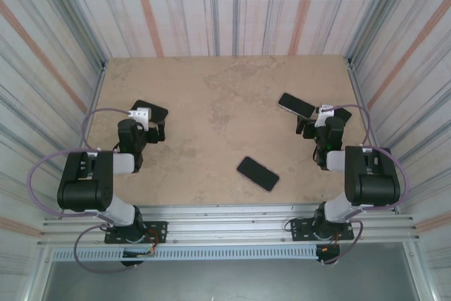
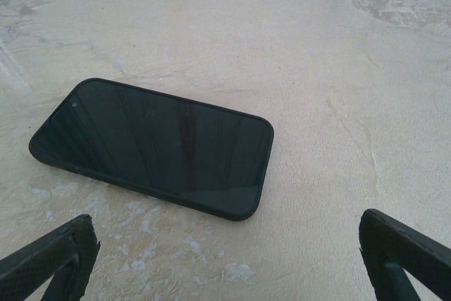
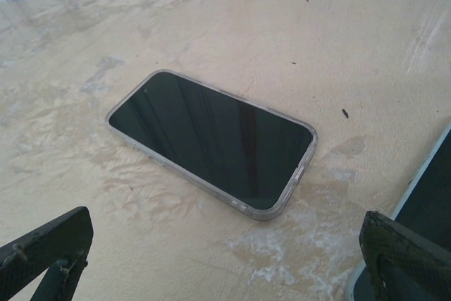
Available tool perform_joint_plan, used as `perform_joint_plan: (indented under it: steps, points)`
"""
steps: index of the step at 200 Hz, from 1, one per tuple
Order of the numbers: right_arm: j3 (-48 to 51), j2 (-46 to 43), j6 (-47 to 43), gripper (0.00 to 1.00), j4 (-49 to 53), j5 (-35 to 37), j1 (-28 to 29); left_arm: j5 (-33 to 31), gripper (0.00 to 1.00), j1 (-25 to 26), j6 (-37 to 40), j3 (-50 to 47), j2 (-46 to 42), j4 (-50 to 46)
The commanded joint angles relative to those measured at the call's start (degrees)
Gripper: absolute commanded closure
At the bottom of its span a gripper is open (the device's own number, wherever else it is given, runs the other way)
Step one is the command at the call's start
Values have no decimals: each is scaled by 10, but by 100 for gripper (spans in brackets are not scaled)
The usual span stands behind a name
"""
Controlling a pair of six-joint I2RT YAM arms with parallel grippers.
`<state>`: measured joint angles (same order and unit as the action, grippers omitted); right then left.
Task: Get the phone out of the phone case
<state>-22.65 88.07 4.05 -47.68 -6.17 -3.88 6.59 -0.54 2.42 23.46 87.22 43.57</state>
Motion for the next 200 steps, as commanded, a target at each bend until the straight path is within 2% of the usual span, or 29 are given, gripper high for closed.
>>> perform_joint_plan:
  steps: [1, 31, 65, 78, 92, 105, 133, 170, 200]
  points:
    - [-1, 5, 14, 1, 1, 13, -3, 2, 1, 1, 15, 1, -8, 15]
    - [-9, -22, 11, 1, 30, 9, -1, -12, 1, 3, 12, 8, -47, -26]
    - [-87, -92, -1, 1, 223, -12, 7, -43, 1, 7, -7, 51, -140, -172]
    - [-106, -108, 15, 1, 259, -42, 7, -52, 1, 8, -39, 81, -169, -250]
    - [-128, -119, 36, 1, 285, -104, 12, -50, 1, 9, -87, 116, -182, -312]
    - [-162, -123, 39, 1, 336, -132, 28, -46, 1, 14, -122, 156, -178, -375]
    - [-219, -126, 31, 1, 421, -150, 76, -112, 1, 32, -220, 248, -135, -525]
    - [-275, -127, 36, 1, 486, -176, 121, -112, 1, 33, -319, 294, -88, -561]
    - [-298, -129, 31, 1, 517, -177, 161, -160, 1, 35, -383, 371, -22, -648]
